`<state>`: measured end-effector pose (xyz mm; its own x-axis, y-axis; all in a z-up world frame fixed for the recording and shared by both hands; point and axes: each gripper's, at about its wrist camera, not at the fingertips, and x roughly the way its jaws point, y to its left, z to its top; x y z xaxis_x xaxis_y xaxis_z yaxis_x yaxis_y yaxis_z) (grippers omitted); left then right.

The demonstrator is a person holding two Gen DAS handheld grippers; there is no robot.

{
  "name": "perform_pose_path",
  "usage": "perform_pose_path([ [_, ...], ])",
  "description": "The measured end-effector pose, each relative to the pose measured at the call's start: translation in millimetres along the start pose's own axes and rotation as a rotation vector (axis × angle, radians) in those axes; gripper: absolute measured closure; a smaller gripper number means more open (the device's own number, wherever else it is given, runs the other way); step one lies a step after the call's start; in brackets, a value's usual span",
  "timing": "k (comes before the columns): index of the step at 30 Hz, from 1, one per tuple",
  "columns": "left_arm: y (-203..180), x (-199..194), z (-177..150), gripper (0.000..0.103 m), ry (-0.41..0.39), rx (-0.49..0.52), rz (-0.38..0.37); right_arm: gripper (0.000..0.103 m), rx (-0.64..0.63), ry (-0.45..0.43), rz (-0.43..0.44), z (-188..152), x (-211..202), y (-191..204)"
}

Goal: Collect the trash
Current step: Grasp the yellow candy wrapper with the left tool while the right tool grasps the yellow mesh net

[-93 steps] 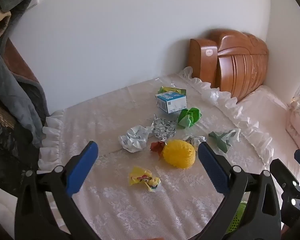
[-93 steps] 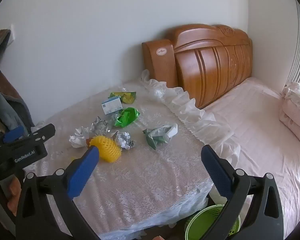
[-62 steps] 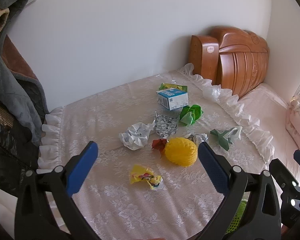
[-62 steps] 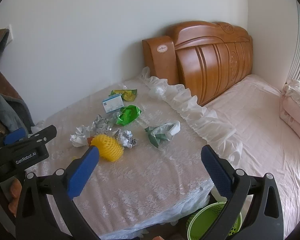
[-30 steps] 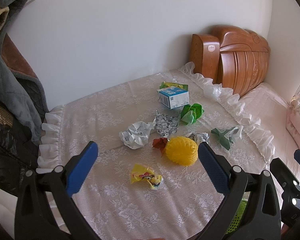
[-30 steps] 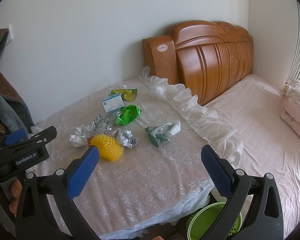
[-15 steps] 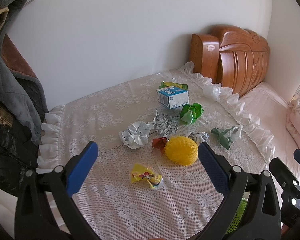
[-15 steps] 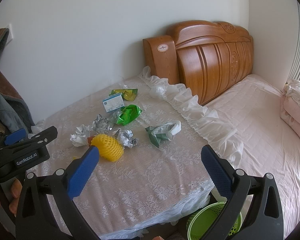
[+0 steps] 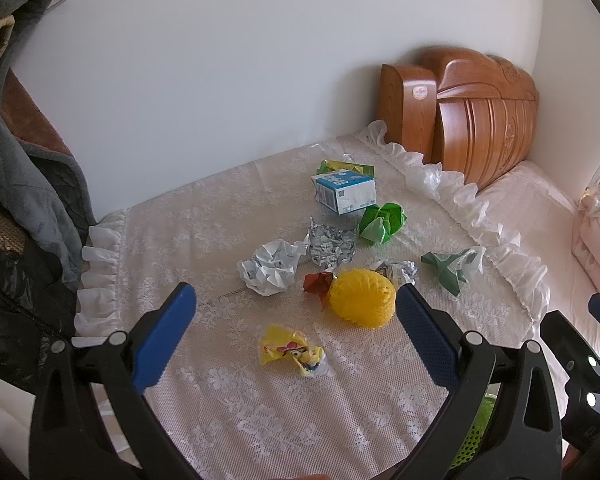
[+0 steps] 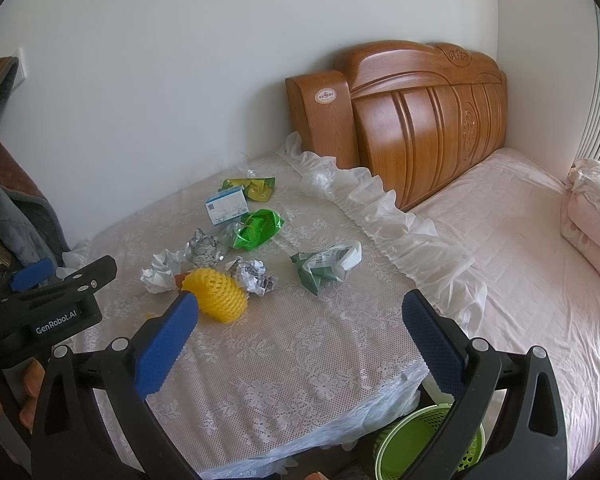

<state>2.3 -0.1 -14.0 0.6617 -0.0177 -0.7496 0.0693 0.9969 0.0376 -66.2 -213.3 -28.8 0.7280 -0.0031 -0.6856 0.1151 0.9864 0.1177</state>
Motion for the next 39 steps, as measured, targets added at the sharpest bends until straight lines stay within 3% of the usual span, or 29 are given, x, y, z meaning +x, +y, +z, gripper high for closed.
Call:
perform_pose_path([
  [11, 6.5, 1.2, -4.4, 0.008, 0.007, -0.008, -0.012, 0.002, 0.0, 0.01, 0.01, -3.3, 4.4, -1.3],
  [18, 30.5, 23.8, -38.3, 0.008, 0.147, -0.041, -0.033, 0.002, 0.021, 0.087, 0.065, -26.5, 25.7, -8.1],
  [24, 40.9, 41.0, -68.5, 0.008, 0.201, -0.044, -0.034, 0.002, 0.035, 0.148, 0.082, -45.9, 39.8, -15.3],
  [30, 29.1, 77.4, -79.7, 0.008, 0.229, 0.021, -0.058, 0.002, 0.06, 0.189, 0.089, -57.6, 51.9, -22.0],
  [36, 19.8, 125.6, -70.3, 0.008, 0.256, 0.017, -0.069, 0.002, 0.062, 0.187, 0.074, -60.3, 54.2, -19.4],
  [39, 18.4, 143.6, -68.3, 0.018, 0.273, 0.024, -0.087, 0.002, 0.051, 0.172, 0.07, -57.4, 53.5, -11.5],
])
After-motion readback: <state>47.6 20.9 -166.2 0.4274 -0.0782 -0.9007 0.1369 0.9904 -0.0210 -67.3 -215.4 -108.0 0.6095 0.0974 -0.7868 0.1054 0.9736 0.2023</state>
